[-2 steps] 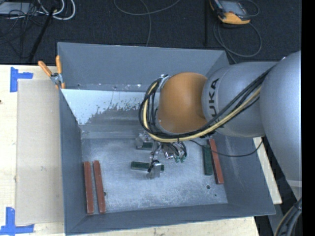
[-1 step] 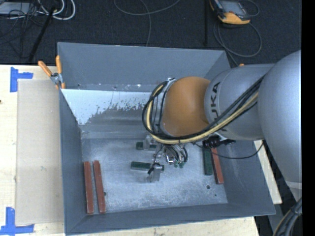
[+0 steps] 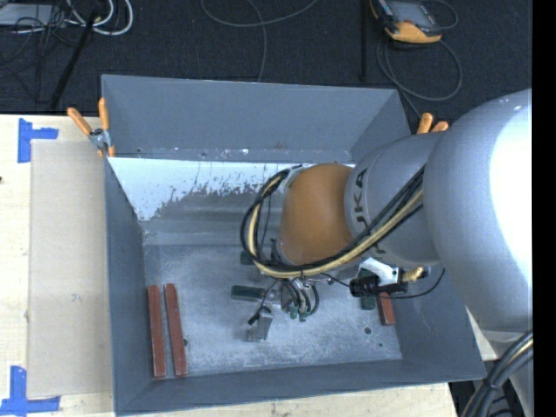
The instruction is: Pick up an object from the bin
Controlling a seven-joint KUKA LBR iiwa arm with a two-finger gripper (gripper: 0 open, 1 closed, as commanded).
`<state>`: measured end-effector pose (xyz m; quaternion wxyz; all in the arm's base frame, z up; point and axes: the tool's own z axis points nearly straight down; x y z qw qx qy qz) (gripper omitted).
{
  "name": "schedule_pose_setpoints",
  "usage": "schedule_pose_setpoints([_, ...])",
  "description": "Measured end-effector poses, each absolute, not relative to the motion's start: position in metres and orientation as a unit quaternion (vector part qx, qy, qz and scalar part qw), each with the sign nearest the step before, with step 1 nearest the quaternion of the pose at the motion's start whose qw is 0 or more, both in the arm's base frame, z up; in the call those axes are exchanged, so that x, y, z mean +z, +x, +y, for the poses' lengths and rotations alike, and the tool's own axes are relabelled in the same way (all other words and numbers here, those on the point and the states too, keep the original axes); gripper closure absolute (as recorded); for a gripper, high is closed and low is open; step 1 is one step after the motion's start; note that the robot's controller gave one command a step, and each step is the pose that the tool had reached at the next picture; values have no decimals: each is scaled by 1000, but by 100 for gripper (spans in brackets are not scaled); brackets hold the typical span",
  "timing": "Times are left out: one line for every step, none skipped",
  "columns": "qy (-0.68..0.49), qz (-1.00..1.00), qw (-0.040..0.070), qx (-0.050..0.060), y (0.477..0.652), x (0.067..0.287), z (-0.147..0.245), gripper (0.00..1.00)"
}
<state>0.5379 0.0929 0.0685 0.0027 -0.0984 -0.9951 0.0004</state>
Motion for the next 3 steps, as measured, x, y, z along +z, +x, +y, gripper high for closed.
schedule_pose_setpoints([-100, -995, 1, 0, 538, 68, 93, 0])
schedule_pose_setpoints([-100, -995, 1, 0, 538, 69, 93, 100])
schedule_pose_setpoints([-100, -995, -4, -1, 540, 160, 93, 100])
